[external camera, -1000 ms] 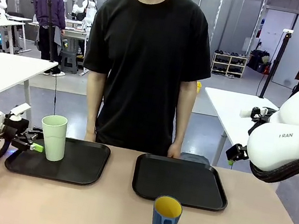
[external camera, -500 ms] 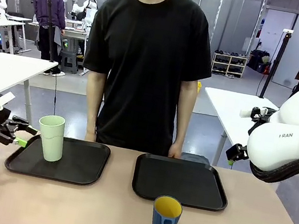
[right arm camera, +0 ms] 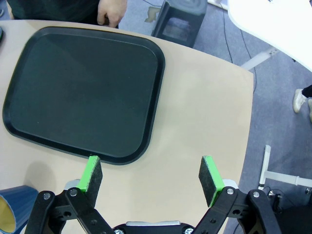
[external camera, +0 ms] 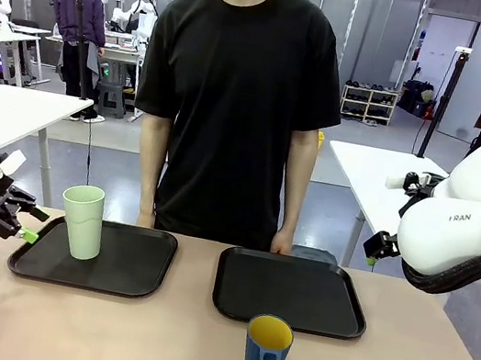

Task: Sort and store the cups by type.
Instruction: Place the picked Reusable plastic cup into the Flat Tray indicated by the person, then pick up the Handle plastic cup and place it into the empty Flat Tray.

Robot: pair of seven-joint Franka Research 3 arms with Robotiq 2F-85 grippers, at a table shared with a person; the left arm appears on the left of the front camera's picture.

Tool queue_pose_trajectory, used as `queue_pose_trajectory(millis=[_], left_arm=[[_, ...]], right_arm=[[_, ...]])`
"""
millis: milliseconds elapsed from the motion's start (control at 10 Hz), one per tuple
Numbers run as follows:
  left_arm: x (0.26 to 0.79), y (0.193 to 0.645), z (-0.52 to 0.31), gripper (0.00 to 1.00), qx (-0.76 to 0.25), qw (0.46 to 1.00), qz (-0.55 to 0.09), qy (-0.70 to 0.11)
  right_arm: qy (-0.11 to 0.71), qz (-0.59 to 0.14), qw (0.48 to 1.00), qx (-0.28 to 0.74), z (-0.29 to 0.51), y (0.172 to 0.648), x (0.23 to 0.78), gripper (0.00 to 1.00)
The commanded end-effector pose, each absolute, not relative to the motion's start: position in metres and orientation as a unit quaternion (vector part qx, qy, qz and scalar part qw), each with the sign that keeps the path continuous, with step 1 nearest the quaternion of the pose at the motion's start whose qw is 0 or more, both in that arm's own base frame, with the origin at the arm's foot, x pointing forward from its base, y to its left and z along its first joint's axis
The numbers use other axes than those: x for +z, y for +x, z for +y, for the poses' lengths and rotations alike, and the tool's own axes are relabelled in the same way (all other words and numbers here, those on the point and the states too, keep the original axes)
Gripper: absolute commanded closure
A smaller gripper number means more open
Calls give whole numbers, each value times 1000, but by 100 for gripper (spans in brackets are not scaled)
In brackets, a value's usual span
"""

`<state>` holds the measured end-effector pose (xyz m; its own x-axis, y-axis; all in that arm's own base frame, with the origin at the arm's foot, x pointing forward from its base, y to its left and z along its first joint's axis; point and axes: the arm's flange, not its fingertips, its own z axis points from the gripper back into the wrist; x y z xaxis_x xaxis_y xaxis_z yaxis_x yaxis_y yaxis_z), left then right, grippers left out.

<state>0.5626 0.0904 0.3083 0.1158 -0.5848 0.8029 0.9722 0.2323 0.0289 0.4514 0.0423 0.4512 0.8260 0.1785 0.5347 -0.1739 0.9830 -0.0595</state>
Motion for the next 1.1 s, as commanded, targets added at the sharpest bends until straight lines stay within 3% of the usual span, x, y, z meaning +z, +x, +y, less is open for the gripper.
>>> queue_pose_trajectory(millis=[0,1000], left_arm=[[308,566,93,0,-558,686,-374,-278],[308,566,93,0,-558,686,-374,-278]], right_arm=[[-7,-281,955,92,42,451,452,0],[-7,-281,955,92,42,451,452,0]])
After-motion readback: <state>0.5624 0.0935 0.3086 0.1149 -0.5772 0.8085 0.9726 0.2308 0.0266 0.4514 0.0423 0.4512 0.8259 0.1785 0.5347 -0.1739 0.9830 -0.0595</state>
